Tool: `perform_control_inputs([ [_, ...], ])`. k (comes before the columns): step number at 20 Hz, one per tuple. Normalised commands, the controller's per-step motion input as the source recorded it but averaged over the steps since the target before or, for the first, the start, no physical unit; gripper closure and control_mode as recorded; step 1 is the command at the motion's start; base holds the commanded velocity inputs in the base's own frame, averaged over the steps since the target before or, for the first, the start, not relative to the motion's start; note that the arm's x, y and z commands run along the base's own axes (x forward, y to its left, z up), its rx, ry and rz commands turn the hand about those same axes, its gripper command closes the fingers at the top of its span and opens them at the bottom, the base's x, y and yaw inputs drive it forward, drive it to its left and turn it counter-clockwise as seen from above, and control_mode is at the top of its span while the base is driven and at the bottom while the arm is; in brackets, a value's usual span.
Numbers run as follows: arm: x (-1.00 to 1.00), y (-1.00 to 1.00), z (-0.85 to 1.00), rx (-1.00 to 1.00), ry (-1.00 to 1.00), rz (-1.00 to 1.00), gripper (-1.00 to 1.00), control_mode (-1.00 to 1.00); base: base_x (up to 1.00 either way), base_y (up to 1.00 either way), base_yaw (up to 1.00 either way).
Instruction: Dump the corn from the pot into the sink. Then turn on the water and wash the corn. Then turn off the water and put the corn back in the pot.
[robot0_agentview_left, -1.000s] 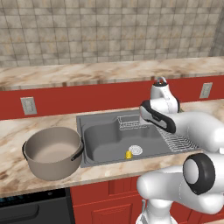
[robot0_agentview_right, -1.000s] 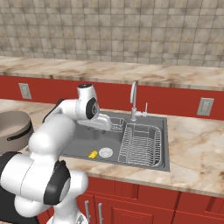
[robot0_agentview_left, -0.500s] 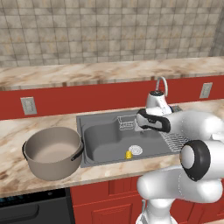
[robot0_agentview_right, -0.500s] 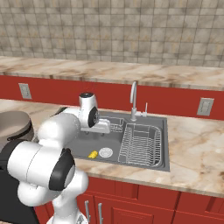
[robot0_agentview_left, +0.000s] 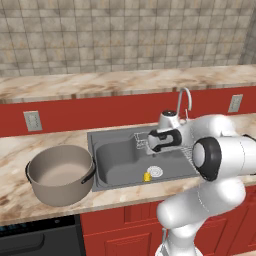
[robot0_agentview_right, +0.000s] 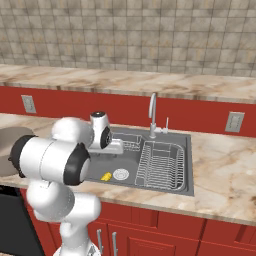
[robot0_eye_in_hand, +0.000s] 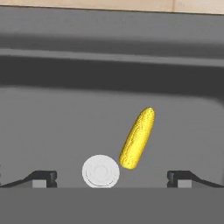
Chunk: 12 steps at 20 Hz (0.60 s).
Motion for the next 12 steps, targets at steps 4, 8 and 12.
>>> perform_control_inputs([
  [4, 0.16, 0.06, -0.41, 0.00, 0.00, 0.00, -1.00, -1.00, 0.00, 0.00, 0.00],
  [8, 0.06, 0.01, -0.37, 0.00, 0.02, -0.05, -1.00, -1.00, 0.00, 0.00, 0.00],
  [12, 0.04, 0.01, -0.35, 0.00, 0.06, -0.11, -1.00, -1.00, 0.00, 0.00, 0.00],
])
